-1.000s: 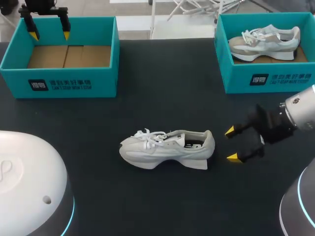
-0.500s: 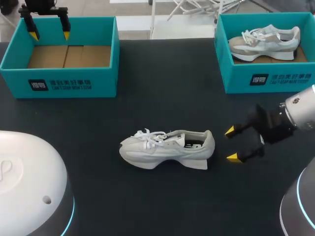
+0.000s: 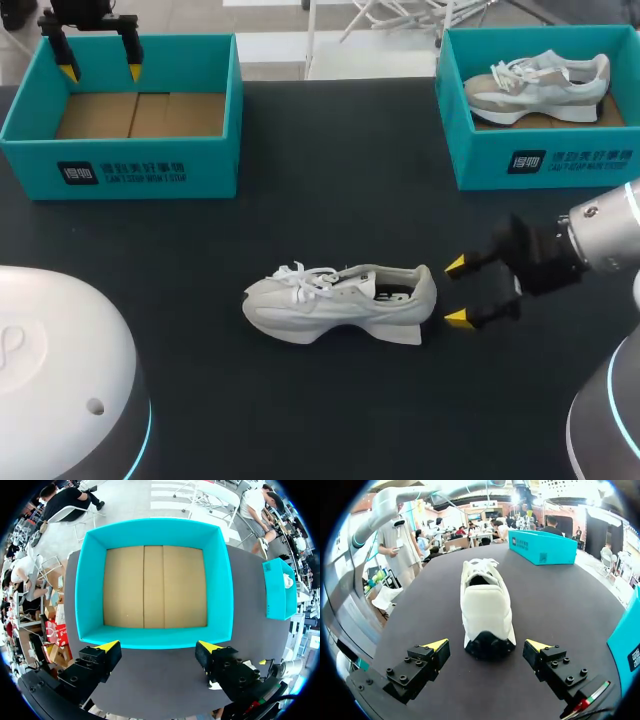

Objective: Take the shoe out of the shoebox, open the shoe tongue, remove and reinsert the insole, then place the shoe into the shoebox

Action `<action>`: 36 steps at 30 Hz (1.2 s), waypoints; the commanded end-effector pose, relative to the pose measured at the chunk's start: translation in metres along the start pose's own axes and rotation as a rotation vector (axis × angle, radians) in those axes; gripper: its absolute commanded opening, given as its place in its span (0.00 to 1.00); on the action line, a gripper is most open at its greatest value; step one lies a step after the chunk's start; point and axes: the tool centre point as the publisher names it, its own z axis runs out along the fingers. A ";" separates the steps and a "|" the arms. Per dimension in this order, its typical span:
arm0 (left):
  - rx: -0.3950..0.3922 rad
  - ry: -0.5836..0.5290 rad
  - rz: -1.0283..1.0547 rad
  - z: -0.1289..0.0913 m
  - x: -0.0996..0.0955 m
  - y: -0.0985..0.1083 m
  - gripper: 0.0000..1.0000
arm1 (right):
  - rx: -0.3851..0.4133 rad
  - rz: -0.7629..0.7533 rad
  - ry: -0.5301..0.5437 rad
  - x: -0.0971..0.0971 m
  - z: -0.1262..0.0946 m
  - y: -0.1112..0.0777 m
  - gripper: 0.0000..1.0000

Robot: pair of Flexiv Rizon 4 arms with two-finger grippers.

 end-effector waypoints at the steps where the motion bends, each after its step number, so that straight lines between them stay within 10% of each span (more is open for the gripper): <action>1: 0.000 0.000 0.000 0.000 0.000 0.000 1.00 | -0.010 -0.020 0.008 -0.005 0.023 0.005 1.00; 30: 0.000 0.000 0.000 0.000 0.000 0.000 1.00 | -0.124 -0.035 0.064 -0.001 0.104 0.010 1.00; 33: 0.000 0.000 0.000 0.000 0.000 0.000 1.00 | -0.117 -0.038 0.065 -0.001 0.104 0.010 0.19; 36: 0.000 0.000 0.000 0.000 0.000 0.000 1.00 | -0.105 -0.054 0.068 0.000 0.099 0.012 0.00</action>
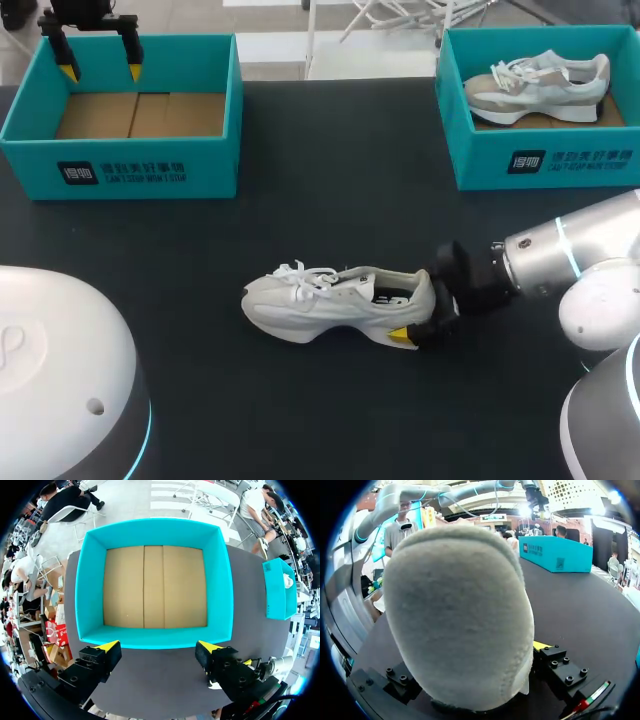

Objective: Take the shoe out of the shoebox, open the shoe tongue, remove and reinsert the insole, then place the shoe into the shoebox

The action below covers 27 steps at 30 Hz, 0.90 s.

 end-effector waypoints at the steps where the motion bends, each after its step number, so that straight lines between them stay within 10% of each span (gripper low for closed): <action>1: 0.000 0.000 0.000 0.000 0.000 0.000 1.00 | 0.022 -0.018 0.008 -0.002 0.002 0.002 0.00; 11: 0.000 0.000 0.000 0.000 0.000 0.000 1.00 | 0.087 -0.060 0.058 -0.017 -0.039 -0.007 0.00; 27: 0.000 0.000 0.000 0.000 0.000 0.000 1.00 | 0.106 -0.078 0.090 -0.033 -0.025 -0.017 0.00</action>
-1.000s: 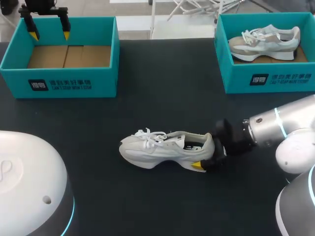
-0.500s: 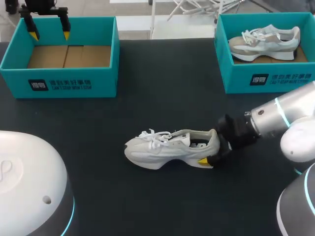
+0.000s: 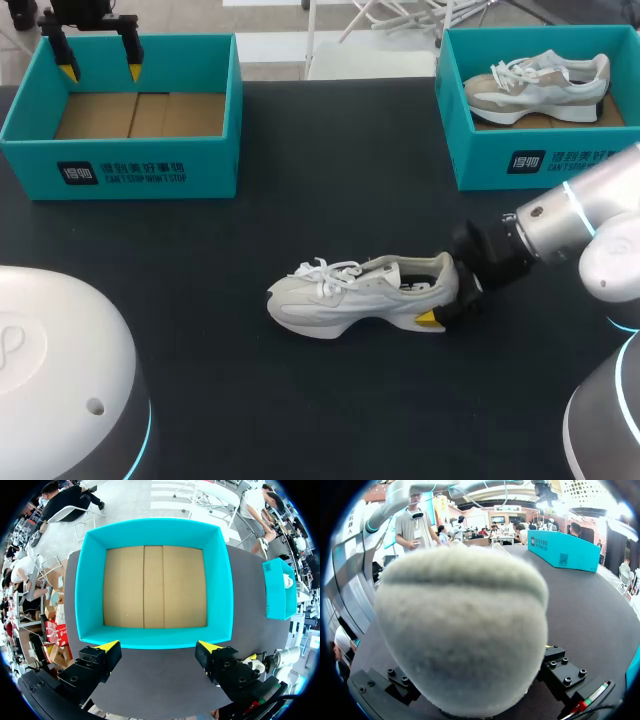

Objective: Take the shoe out of the shoebox, open the shoe tongue, remove and reinsert the insole, then place the shoe into the shoebox

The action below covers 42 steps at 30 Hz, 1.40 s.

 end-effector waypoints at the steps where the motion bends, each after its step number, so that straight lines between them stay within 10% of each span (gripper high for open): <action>1: 0.000 0.000 0.000 0.000 0.000 0.000 1.00 | 0.008 0.003 0.001 -0.006 0.008 0.000 0.00; 11: 0.010 0.019 -0.033 -0.015 0.005 0.002 1.00 | 0.008 0.003 0.001 -0.006 0.008 0.000 0.00; 17: 0.148 -0.066 -0.281 -0.032 0.042 0.060 1.00 | 0.008 0.003 0.001 -0.006 0.008 0.000 0.00; 28: 0.067 -0.059 -0.373 -0.013 0.128 0.165 1.00 | 0.008 0.003 0.001 -0.006 0.008 0.000 0.00; 42: 0.067 -0.059 -0.373 -0.013 0.128 0.165 1.00 | 0.008 0.003 0.001 -0.006 0.008 0.000 0.00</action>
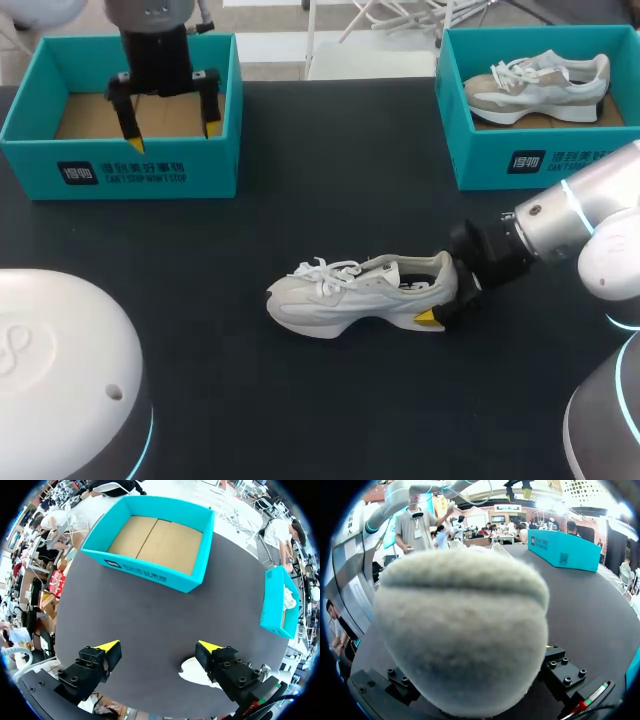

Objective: Take the shoe out of the shoebox, open the shoe tongue, remove and reinsert the insole, then place the shoe into the shoebox

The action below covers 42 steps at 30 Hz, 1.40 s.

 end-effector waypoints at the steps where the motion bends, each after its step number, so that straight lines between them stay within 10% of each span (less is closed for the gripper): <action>1: 0.009 0.007 -0.001 0.000 -0.003 0.002 1.00 | 0.005 0.002 -0.001 -0.005 0.008 -0.001 0.00; 22: -0.169 0.039 0.166 0.066 0.073 0.135 1.00 | 0.005 0.002 -0.001 -0.005 0.008 -0.001 0.00; 42: -0.179 0.060 0.260 0.076 0.167 0.202 1.00 | 0.005 0.002 -0.001 -0.005 0.008 -0.001 0.00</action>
